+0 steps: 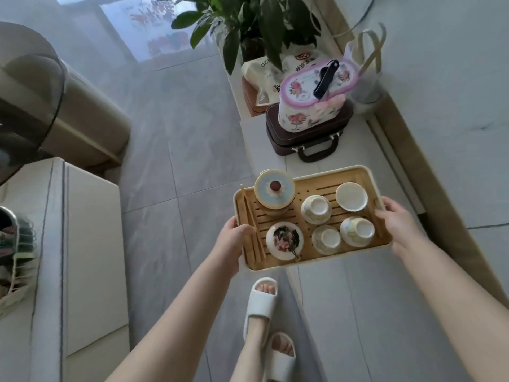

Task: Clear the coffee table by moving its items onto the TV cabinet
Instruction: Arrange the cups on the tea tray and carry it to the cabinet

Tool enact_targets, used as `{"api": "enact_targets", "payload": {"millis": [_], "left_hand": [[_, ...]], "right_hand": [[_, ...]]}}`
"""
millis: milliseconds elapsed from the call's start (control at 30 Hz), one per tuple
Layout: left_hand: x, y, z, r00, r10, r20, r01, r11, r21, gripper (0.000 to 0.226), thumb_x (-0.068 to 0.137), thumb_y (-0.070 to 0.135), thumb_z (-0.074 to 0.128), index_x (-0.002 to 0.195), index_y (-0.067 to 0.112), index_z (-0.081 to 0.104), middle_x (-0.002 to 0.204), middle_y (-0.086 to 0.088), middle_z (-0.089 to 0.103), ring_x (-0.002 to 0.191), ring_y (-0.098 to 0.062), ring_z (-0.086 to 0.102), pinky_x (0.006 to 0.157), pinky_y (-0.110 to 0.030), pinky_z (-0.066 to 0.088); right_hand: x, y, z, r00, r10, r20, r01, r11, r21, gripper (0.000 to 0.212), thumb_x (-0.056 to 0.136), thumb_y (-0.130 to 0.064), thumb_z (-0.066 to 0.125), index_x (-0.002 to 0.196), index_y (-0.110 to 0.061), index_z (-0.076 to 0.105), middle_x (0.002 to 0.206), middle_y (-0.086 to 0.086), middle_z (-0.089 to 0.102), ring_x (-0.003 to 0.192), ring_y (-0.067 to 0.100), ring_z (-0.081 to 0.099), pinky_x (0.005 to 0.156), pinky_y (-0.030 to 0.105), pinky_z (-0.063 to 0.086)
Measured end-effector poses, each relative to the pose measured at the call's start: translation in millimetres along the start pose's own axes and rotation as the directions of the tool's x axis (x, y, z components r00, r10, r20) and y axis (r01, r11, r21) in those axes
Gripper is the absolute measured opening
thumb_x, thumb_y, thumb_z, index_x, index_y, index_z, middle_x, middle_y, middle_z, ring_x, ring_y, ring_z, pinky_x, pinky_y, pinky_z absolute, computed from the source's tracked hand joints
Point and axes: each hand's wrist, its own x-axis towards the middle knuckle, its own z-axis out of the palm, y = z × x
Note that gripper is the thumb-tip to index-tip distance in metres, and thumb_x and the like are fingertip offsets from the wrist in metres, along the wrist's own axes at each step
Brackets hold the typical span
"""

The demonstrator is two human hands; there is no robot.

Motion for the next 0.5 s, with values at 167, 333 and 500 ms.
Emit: {"api": "enact_targets", "payload": {"millis": [167,333,500], "left_hand": [[50.1,4.9,32.2,0.999,-0.031,0.039,0.031,1.0,0.003,0.033,0.083,0.002,0.048,0.108,0.022,0.055,0.103,-0.004,0.064,0.095,-0.018,0.06,0.071,-0.03,0.047],[96.0,2.0,50.1,0.996,-0.062,0.072,0.062,0.998,-0.007,0.043,0.08,-0.001,0.047,0.117,0.02,0.052,0.107,-0.005,0.063,0.1,-0.02,0.06,0.073,-0.032,0.049],[123.5,-0.7,56.2,0.993,-0.066,0.096,0.067,0.998,-0.003,0.042,0.081,-0.001,0.049,0.117,0.02,0.051,0.107,-0.004,0.063,0.097,-0.017,0.062,0.065,-0.026,0.048]], "right_hand": [[58.1,-3.9,-7.3,1.0,0.026,-0.017,-0.027,0.999,-0.019,0.041,0.093,-0.009,0.047,0.132,-0.023,0.048,0.125,0.01,0.059,0.103,0.027,0.058,0.082,0.037,0.049],[112.3,1.9,-1.0,0.996,0.075,-0.047,-0.077,0.996,-0.037,0.043,0.091,-0.007,0.048,0.132,-0.021,0.049,0.125,0.013,0.06,0.108,0.03,0.059,0.09,0.043,0.049],[142.3,7.9,8.1,0.997,0.076,-0.032,-0.077,0.997,-0.022,0.038,0.089,-0.002,0.046,0.122,-0.02,0.055,0.118,0.011,0.062,0.094,0.025,0.06,0.069,0.03,0.047]]}}
